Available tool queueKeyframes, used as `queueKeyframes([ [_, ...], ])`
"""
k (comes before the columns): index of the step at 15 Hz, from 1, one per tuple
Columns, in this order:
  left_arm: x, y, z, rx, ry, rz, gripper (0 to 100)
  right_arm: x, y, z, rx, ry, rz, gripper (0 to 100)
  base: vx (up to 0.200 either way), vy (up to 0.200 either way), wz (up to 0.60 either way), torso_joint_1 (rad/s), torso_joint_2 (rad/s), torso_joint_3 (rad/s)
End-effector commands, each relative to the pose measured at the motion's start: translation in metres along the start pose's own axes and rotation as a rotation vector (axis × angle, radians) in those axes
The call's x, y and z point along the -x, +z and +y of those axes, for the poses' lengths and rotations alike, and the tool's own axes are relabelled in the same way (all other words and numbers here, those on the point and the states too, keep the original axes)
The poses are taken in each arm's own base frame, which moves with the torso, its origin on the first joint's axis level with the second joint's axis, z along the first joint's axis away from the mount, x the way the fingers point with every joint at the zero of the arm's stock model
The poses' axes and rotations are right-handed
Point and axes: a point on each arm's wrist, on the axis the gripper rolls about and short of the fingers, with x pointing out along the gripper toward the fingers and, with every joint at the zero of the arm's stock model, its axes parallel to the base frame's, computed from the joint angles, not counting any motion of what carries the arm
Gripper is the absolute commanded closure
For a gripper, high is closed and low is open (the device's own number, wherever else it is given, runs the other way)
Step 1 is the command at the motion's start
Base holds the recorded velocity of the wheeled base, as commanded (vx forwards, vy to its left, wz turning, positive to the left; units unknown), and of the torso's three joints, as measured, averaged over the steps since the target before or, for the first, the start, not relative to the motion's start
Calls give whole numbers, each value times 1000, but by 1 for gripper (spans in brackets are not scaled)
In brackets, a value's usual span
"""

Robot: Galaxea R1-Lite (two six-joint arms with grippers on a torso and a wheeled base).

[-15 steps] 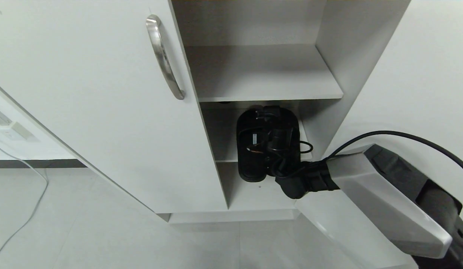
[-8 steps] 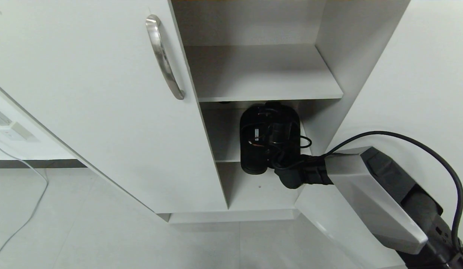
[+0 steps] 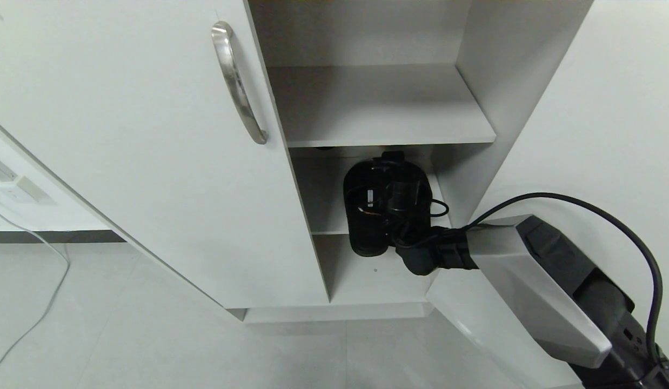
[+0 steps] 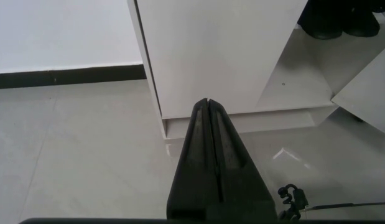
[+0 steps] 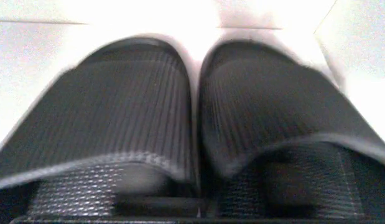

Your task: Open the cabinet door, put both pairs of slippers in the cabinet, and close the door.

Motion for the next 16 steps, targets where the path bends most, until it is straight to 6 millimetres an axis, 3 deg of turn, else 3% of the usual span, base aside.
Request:
queueKeyframes([
  [1, 0, 0, 0, 0, 0, 1, 100, 0, -1, 0, 0, 1, 0, 0, 0, 0, 0, 0, 0, 0],
  [4, 0, 0, 0, 0, 0, 1, 100, 5, 1, -3, 5, -4, 9, 0, 0, 0, 0, 0, 0, 0],
  [7, 0, 0, 0, 0, 0, 1, 100, 29, 8, -9, 10, 18, 17, 0, 0, 0, 0, 0, 0, 0],
  [10, 0, 0, 0, 0, -1, 1, 100, 60, 17, -14, -1, 48, 6, 0, 0, 0, 0, 0, 0, 0],
  [11, 0, 0, 0, -3, -1, 1, 100, 81, 21, -18, -5, 71, 4, 0, 0, 0, 0, 0, 0, 0],
  [16, 0, 0, 0, -6, -3, 1, 100, 147, 33, -39, -20, 147, -1, 0, 0, 0, 0, 0, 0, 0],
])
